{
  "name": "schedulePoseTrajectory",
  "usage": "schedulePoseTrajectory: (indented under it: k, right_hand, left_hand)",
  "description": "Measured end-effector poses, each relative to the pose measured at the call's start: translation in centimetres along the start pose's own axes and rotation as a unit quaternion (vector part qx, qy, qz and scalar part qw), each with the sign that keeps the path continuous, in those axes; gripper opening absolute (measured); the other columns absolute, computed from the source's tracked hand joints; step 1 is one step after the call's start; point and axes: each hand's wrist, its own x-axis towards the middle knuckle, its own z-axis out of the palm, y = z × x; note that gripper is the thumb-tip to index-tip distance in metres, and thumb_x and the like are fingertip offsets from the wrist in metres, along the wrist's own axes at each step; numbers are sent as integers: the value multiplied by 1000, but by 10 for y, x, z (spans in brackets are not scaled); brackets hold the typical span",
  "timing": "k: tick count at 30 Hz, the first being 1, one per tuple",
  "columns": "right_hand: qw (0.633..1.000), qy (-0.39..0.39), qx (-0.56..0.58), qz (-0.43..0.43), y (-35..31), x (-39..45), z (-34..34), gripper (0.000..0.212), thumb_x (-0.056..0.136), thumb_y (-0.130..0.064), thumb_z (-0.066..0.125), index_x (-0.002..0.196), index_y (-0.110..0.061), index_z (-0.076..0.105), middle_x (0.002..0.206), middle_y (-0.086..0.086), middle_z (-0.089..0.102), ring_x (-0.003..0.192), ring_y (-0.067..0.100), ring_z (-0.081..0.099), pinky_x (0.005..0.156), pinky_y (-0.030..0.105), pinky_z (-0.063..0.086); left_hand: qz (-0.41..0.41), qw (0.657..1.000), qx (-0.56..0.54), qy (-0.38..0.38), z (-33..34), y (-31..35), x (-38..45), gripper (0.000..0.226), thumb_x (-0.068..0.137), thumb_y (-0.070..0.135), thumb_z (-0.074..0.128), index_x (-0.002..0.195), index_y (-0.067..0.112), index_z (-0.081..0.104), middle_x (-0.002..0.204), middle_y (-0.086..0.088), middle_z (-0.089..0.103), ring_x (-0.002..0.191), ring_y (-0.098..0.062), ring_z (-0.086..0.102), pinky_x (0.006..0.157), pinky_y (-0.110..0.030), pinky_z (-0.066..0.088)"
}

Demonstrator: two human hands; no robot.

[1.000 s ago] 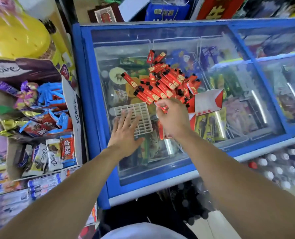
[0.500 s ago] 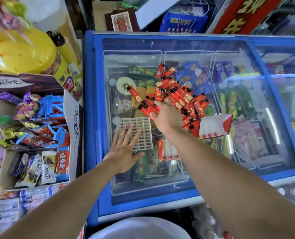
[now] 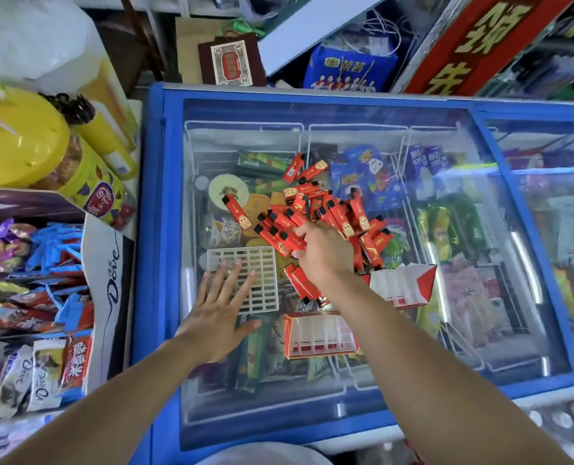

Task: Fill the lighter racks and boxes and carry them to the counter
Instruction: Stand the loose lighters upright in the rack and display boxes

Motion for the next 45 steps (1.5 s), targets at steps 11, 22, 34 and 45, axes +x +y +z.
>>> schedulePoseTrajectory:
  k: [11,22,34,45]
  right_hand:
    - [975,-83,183,-98,-24,-26,4,41,93,-39,69,127,-18,64,74,-6,67,40,1,48,43,13,36]
    - [962,-116,151,-198,-84,-33,33,28,102,-37,55,127,-25,57,102,0,70,90,18,66,64,29,47]
    - [967,-68,36,-243,-89,-49,32,30,100,-19,59,130,-18,59,110,1,72,101,17,68,74,26,50]
    - [998,7,-42,-37,-30,5,7,30,93,-9,67,123,-11,62,115,9,64,100,27,64,68,35,52]
  left_hand:
    - [25,999,-21,3,12,11,-18,80,108,46,32,152,33,-32,153,1,-50,140,-20,-49,119,-45,-25]
    - [58,990,-88,96,32,-1,-42,70,104,22,55,162,21,17,170,-1,-5,156,-14,-15,126,-33,-8]
    - [24,992,-90,81,35,13,-52,77,103,37,54,163,25,7,168,2,-16,151,-10,-29,126,-35,-10]
    - [16,995,-96,16,15,11,-58,80,104,31,50,161,32,-7,161,15,-34,143,-4,-39,121,-26,-14]
